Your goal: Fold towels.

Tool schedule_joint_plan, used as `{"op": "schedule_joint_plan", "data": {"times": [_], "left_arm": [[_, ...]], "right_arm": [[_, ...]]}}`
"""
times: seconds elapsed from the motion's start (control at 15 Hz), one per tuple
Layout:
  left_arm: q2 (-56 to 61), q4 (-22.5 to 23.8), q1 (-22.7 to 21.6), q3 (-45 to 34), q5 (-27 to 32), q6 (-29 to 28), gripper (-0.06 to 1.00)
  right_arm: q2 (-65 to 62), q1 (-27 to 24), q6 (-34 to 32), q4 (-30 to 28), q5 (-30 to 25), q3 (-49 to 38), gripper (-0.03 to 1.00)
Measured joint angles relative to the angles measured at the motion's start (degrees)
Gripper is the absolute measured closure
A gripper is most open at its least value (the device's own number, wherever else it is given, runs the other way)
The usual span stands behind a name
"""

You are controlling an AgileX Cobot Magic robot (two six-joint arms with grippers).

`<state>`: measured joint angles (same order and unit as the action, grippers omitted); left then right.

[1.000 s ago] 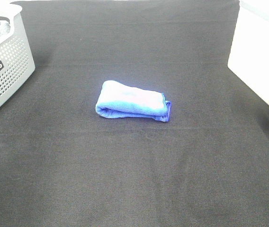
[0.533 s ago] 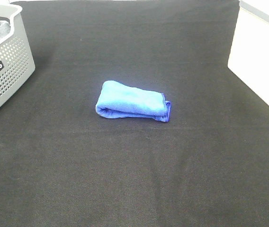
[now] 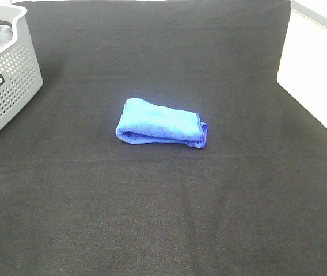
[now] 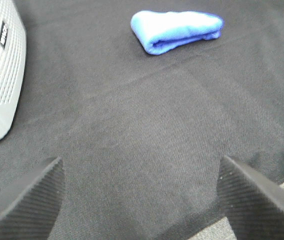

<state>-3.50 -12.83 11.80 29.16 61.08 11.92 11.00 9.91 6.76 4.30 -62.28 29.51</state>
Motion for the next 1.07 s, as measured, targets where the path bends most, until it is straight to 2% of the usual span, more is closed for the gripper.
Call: {"op": "schedule_joint_plan", "data": {"times": [0.13, 0.47, 1.07], "left_arm": [[0.00, 0.52, 0.00, -0.06, -0.40, -0.06, 0.15], [0.00, 6.30, 0.00, -0.06, -0.57, -4.47, 0.15], [0.00, 6.47, 0.00, -0.06, -0.57, -3.04, 0.15]], "right_arm": [[0.00, 0.00, -0.06, -0.69, 0.69, -0.17, 0.05], [0.00, 0.00, -0.11, -1.26, 0.86, -0.17, 0.05], [0.00, 0.00, -0.11, -1.26, 0.86, -0.17, 0.05]]}}
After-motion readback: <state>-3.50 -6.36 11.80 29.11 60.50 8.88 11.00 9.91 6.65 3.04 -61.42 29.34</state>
